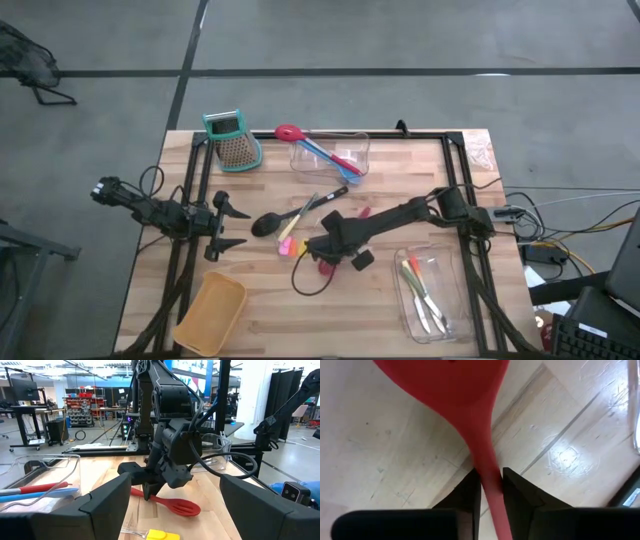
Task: Pick & Place Kitchen Items
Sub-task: Put the red slotted spoon into the top transparent bin
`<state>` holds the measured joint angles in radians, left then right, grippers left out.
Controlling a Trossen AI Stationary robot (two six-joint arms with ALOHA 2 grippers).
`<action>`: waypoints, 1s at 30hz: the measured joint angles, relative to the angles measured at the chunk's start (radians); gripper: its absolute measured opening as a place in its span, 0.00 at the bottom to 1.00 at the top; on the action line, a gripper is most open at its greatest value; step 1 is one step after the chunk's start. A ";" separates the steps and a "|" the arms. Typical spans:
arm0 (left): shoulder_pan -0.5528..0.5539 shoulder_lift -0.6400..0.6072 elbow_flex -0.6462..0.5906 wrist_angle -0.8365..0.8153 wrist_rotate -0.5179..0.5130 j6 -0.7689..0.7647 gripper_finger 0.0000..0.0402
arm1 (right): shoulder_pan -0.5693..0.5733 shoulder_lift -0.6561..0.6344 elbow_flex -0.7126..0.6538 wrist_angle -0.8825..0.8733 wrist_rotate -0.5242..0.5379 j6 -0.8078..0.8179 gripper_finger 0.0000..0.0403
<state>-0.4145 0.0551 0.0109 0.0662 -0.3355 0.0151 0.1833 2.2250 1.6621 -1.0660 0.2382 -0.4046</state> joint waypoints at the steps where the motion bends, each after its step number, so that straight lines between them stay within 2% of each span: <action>1: 0.000 0.000 0.000 0.000 0.000 0.000 0.78 | 0.000 0.000 0.001 -0.001 -0.002 0.006 0.15; 6: 0.000 0.000 0.000 0.000 0.000 0.000 0.78 | -0.002 0.001 0.012 -0.012 -0.015 0.034 0.16; 15: 0.000 0.000 0.000 0.000 0.000 0.000 0.78 | -0.013 0.000 0.071 -0.034 -0.078 0.115 0.11; 30: 0.000 0.000 0.000 0.000 0.000 0.000 0.78 | -0.068 -0.045 0.228 -0.137 -0.058 0.180 0.12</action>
<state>-0.4145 0.0547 0.0109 0.0664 -0.3353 0.0149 0.1151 2.1802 1.8897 -1.2035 0.1800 -0.2242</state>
